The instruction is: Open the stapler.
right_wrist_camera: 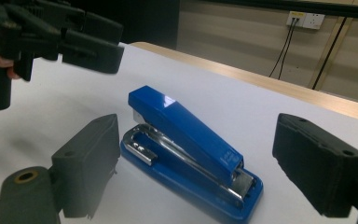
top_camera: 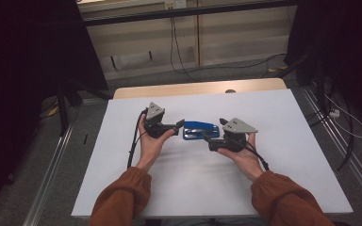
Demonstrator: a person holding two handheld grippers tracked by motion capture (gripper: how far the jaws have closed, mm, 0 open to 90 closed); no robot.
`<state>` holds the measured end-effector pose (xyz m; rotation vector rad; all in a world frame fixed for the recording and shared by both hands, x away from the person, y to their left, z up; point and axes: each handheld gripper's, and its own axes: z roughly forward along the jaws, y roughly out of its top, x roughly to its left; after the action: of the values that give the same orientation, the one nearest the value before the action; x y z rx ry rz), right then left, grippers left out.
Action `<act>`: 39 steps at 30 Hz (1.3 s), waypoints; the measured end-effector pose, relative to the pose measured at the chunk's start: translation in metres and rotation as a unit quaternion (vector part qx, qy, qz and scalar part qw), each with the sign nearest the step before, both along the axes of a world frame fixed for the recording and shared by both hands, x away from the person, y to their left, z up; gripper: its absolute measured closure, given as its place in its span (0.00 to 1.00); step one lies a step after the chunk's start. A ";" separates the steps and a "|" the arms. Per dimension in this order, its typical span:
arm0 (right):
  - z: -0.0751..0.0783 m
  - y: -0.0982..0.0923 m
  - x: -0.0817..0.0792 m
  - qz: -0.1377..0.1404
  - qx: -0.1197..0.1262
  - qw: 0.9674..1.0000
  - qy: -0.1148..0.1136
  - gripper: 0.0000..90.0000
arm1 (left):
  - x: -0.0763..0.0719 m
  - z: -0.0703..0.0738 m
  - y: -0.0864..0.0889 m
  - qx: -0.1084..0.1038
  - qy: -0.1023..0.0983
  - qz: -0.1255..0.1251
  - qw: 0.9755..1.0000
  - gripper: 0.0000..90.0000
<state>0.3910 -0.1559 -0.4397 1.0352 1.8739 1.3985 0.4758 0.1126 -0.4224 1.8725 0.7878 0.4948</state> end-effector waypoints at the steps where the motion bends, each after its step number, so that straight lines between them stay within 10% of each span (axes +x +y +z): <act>1: 0.000 0.000 0.000 0.000 0.000 1.000 0.000 0.17 | 0.000 0.000 0.000 0.000 0.000 0.000 1.000 0.06; 6: -0.001 0.006 0.008 -0.004 -0.020 1.000 -0.016 0.29 | -0.003 -0.004 -0.001 0.011 0.019 -0.008 1.000 0.07; 17: -0.008 0.007 0.015 0.022 -0.020 0.999 0.027 0.48 | -0.007 -0.003 -0.003 0.003 0.020 -0.022 1.000 0.08; 29: -0.012 0.008 0.015 0.053 -0.003 0.997 0.054 0.99 | -0.011 -0.005 -0.004 0.008 0.016 -0.010 1.000 0.09; 36: -0.007 0.001 0.015 0.062 -0.005 0.997 0.053 1.00 | -0.010 -0.008 -0.001 -0.002 0.025 -0.015 1.000 0.24; 39: -0.009 0.000 0.016 0.063 -0.008 0.996 0.058 1.00 | -0.010 -0.010 0.000 -0.007 0.027 -0.019 0.999 0.46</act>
<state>0.4072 -0.1559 -0.4484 1.0254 2.0637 1.4176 0.4663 0.1125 -0.4326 1.8904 0.7880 0.4162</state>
